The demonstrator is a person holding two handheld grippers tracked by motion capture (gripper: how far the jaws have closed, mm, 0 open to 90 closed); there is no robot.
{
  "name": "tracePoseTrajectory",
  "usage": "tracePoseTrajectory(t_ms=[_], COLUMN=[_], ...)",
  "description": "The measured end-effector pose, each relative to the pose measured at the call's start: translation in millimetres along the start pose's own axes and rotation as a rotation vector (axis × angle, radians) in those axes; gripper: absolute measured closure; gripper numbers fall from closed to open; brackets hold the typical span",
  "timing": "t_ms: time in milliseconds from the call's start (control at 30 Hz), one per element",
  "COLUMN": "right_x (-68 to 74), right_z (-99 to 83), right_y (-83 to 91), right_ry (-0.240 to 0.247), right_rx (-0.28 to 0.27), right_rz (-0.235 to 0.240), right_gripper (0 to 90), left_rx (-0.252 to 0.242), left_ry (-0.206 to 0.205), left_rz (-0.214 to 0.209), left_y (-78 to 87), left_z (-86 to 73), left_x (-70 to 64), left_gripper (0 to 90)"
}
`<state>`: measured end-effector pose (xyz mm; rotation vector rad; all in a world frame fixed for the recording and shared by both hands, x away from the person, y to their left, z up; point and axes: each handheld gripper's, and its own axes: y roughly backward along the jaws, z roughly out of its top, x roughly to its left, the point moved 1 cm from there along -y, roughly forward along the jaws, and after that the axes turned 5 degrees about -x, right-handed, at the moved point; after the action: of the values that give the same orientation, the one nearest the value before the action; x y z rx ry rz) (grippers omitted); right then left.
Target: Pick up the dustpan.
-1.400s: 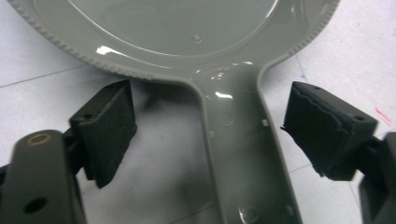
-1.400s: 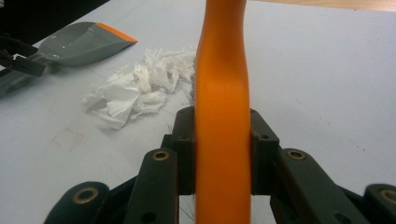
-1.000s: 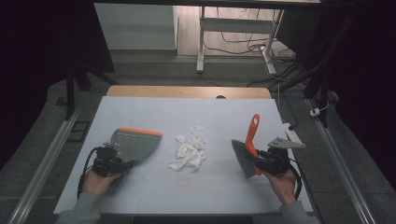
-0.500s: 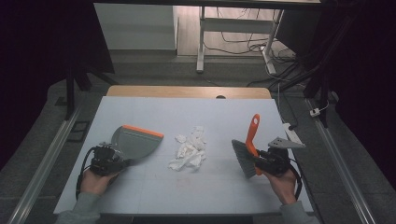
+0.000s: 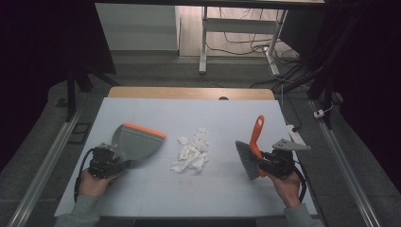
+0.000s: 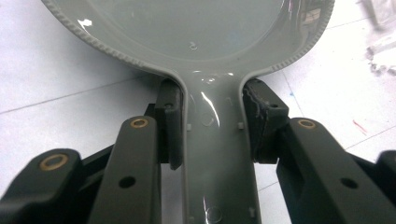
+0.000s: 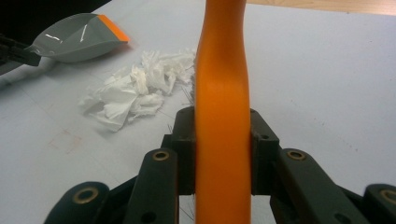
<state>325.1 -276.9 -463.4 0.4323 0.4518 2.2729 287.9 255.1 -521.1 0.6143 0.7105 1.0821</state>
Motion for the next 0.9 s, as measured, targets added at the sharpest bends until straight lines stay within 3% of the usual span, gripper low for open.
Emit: tracePoseTrajectory(t_ms=[900], right_x=[-0.7], right_z=[1.5], right_y=[2.9], right_ry=[-0.006], right_rx=[-0.02], right_rz=[-0.004], right_gripper=[69.9], left_rx=[-0.083], left_ry=[-0.048], left_rz=[-0.067], left_y=[20.0], left_z=[3.6], left_x=[3.1], left_gripper=[62.0])
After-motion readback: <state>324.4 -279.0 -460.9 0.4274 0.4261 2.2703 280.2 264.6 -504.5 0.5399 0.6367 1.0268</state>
